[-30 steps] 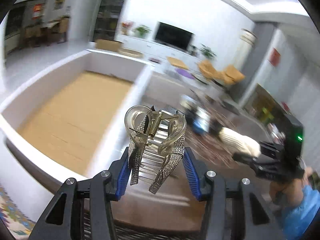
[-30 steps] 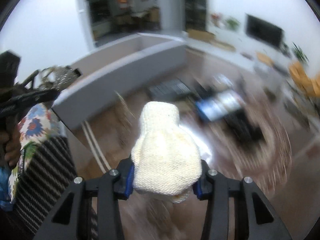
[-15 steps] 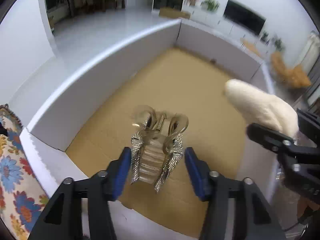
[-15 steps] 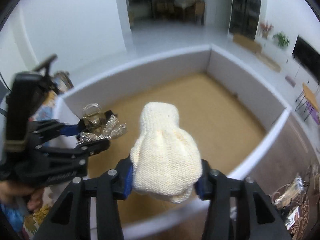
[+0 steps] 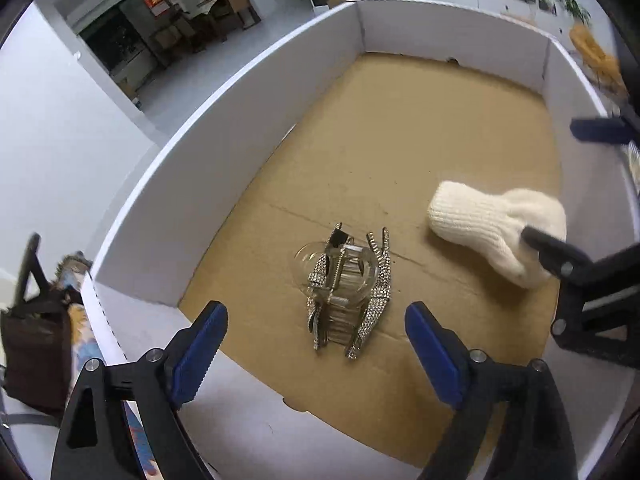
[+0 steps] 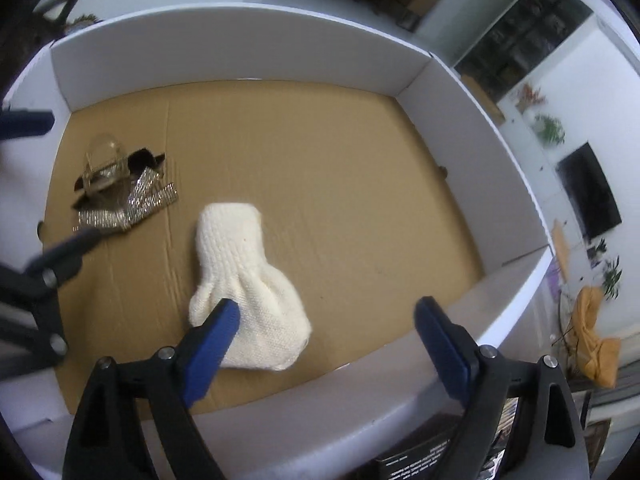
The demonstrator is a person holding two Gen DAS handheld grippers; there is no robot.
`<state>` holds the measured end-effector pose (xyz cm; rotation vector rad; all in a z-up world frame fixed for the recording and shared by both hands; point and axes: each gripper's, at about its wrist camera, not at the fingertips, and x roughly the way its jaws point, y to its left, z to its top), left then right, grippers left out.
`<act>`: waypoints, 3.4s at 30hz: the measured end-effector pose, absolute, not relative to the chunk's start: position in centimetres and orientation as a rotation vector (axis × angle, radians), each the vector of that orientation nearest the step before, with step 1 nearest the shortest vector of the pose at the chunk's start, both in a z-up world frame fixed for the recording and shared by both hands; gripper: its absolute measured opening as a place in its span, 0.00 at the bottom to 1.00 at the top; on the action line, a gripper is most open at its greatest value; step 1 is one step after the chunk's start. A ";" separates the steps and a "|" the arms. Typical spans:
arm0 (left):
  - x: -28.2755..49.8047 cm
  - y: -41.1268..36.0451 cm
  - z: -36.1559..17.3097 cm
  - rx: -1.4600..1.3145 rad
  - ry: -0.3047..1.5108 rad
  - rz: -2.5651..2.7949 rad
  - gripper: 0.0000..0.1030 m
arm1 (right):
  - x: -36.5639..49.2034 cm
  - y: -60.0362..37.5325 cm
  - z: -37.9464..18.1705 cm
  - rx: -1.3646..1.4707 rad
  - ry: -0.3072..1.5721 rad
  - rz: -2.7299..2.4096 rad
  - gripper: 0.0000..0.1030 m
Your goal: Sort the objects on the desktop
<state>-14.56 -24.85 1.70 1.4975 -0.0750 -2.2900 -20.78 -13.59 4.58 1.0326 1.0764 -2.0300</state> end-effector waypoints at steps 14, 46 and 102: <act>-11.3 -25.3 2.8 1.439 0.049 -2.378 0.88 | -18.5 -10.5 4.8 1.024 0.979 -2.072 0.88; 4.0 3.3 1.6 1.292 -0.278 -2.998 1.00 | -1.5 33.9 -0.5 1.288 0.351 -2.527 1.00; 2.1 1.7 -3.0 1.446 -0.139 -2.963 1.00 | -3.4 33.6 -0.6 1.300 0.226 -2.537 1.00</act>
